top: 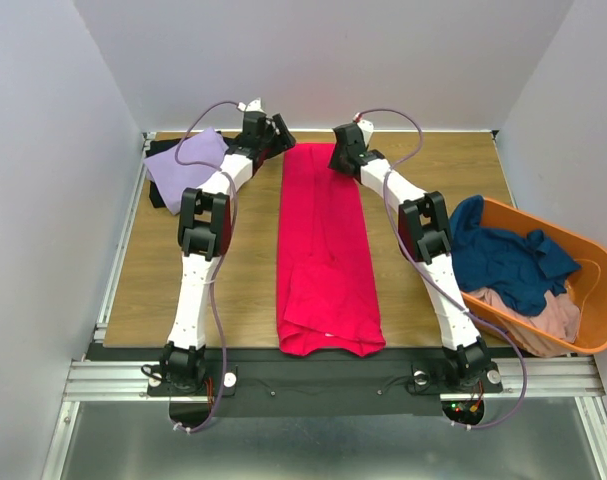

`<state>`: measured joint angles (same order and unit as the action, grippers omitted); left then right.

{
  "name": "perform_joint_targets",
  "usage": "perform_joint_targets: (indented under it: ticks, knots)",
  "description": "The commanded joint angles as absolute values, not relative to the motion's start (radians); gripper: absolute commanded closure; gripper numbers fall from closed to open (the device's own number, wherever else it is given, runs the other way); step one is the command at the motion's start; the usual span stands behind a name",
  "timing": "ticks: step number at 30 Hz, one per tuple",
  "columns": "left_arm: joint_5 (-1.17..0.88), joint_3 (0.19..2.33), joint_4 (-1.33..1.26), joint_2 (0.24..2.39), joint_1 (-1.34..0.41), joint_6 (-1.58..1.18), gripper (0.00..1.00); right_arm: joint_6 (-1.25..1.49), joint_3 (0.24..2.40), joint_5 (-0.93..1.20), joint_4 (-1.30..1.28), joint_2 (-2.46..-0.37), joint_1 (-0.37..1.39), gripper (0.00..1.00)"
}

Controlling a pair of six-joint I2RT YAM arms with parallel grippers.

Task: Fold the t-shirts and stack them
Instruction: Fold the tshirt

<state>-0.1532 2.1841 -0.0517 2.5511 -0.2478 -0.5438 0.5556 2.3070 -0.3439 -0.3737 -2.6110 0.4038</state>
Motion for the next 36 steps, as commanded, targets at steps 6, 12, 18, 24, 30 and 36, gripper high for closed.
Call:
perform_joint_targets:
  ticks: [6,12,18,24,30,36]
  knots:
    - [-0.043,2.256,-0.006,2.585,-0.295,-0.503,0.20,0.546,2.269,-0.341,-0.359,-2.523,0.437,0.48]
    - [-0.015,2.287,0.026,2.618,-0.302,-0.495,0.24,0.532,2.263,-0.341,-0.360,-2.514,0.437,0.48]
    - [0.168,2.306,0.106,2.603,-0.311,-0.494,0.28,0.525,2.249,-0.325,-0.360,-2.500,0.437,0.47]
    - [0.133,2.347,0.089,2.631,-0.299,-0.489,0.28,0.520,2.244,-0.319,-0.360,-2.499,0.437,0.47]
    - [0.046,2.349,0.078,2.652,-0.302,-0.505,0.32,0.520,2.246,-0.313,-0.360,-2.503,0.437,0.47]
    - [0.008,2.356,0.075,2.668,-0.311,-0.531,0.34,0.523,2.249,-0.308,-0.360,-2.505,0.437,0.47]
